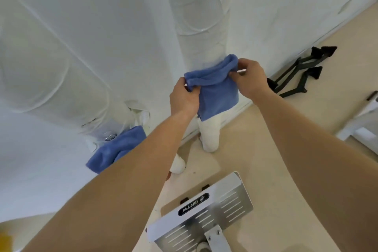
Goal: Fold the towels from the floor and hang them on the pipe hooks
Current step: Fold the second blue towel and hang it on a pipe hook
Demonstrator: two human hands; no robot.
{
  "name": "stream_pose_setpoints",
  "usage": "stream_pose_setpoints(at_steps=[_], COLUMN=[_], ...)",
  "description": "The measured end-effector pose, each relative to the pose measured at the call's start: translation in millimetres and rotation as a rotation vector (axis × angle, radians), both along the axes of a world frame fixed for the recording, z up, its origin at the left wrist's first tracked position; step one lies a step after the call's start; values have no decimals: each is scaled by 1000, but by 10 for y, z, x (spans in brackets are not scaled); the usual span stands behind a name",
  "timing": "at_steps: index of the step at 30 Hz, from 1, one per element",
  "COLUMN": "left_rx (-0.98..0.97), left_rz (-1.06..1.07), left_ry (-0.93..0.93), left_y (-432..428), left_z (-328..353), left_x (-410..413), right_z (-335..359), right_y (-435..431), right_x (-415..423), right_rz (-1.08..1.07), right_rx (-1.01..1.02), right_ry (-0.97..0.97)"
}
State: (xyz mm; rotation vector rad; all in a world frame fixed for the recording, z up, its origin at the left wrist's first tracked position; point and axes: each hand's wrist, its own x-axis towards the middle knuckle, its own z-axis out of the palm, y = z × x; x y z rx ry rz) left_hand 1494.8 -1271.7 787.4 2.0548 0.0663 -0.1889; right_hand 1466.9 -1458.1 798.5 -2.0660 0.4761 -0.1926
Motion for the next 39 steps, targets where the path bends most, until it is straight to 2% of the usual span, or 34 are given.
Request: stream_pose_setpoints(at_steps=[3,5,8,12,15,17,19,22,25,28,30,34,37,39], left_rx=[19,-15,-131,-214,-30,122,247,249,193,205,242,268,337,365], left_rz=[6,22,66,101,106,94,-20,-181,-226,-290,-336,-320,-322,-316], left_ry=[52,111,218,298,131,-127,-406,-593,-611,-500,-471,-467,-494,-487], left_y=[2,-22,-65,-4,42,55,48,26,29,9,-12,-13,22,44], left_z=[-246,-350,-358,-308,-229,-179,-124,-96,-83,-107,-133,-164,-197,-239], left_x=[11,-9,-14,-15,-65,-124,-185,-266,-319,-365,-420,-440,-400,-359], right_z=[-251,-391,-352,-187,-152,-118,-85,-61,-43,46,74,-34,-156,-199], right_y=[-56,-45,14,53,72,89,104,107,107,85,95,208,228,202], right_x=[6,-30,-74,-216,-287,-257,-199,-113,-58,-4,-12,-292,-517,-540], right_rz=[23,19,-53,40,85,79,56,0,-36,-11,-1,23,117,181], right_rx=[-37,12,59,-73,10,-22,-101,-113,-52,-96,-119,-64,62,15], right_ry=[83,107,-4,-139,-98,-66,-26,67,162,206,169,-41,13,41])
